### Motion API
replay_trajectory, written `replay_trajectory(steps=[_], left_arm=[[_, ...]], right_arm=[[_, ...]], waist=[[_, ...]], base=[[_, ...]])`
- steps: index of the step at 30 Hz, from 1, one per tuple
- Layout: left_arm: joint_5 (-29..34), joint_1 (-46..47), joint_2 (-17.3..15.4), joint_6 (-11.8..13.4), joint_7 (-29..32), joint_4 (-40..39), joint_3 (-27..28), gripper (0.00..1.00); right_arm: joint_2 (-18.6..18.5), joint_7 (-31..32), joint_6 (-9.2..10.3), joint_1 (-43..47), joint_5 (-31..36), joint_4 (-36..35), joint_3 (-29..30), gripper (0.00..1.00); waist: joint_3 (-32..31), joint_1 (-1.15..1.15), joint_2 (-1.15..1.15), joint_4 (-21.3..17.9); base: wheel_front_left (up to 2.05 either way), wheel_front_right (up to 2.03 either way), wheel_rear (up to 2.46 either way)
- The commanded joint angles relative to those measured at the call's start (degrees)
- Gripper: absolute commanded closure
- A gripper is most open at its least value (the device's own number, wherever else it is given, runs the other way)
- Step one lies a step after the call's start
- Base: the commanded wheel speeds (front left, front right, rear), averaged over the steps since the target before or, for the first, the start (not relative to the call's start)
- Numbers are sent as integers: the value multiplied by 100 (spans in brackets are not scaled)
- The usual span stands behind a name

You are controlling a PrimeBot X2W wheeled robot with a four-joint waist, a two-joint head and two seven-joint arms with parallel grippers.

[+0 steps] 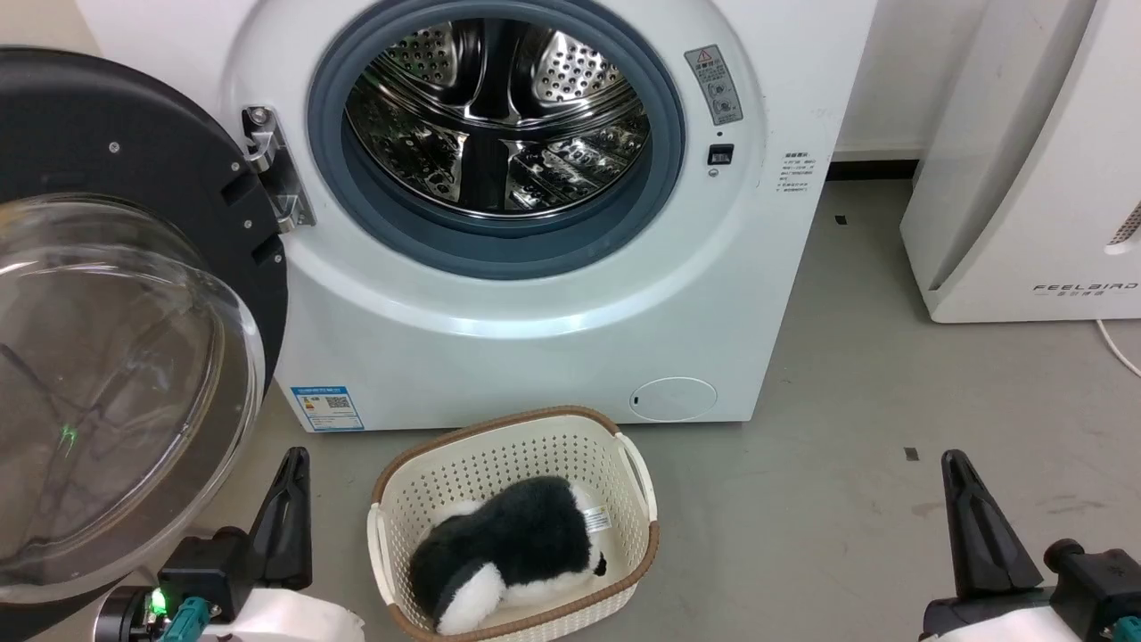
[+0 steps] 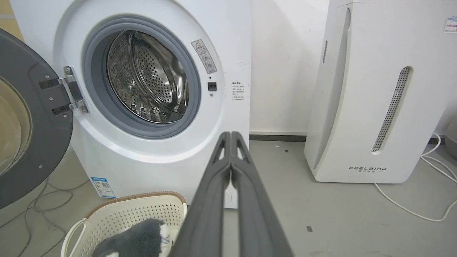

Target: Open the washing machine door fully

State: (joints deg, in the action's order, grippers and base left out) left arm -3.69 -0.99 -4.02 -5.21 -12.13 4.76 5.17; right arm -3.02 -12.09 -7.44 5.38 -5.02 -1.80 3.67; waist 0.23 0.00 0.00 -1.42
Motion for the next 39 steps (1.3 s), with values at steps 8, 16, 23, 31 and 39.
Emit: replay_trajectory(steps=[8,16,23,31,39], left_arm=[[57,26,27,61,115,-74,-47,100],[84,32,35,101,210,-109,-88,100],[108,38,41,136,294,-139,-124,100],[135,44,49,176,389,-174,-164,100],[159,50,56,211,473,-205,-200,100]], right_arm=[[4,125,-1,-122,88,35,-43,100],[5,219,-1,-158,124,48,-71,100],[5,301,-2,-189,156,59,-95,100],[6,396,-2,-226,192,71,-124,100],[7,478,-2,-257,223,82,-148,100]], waist=[[-2,0,0,13],[-4,0,0,24],[-5,0,0,34],[-7,0,0,45],[-9,0,0,55]], base=[[0,0,0],[0,0,0],[0,0,0],[0,0,0],[0,0,0]])
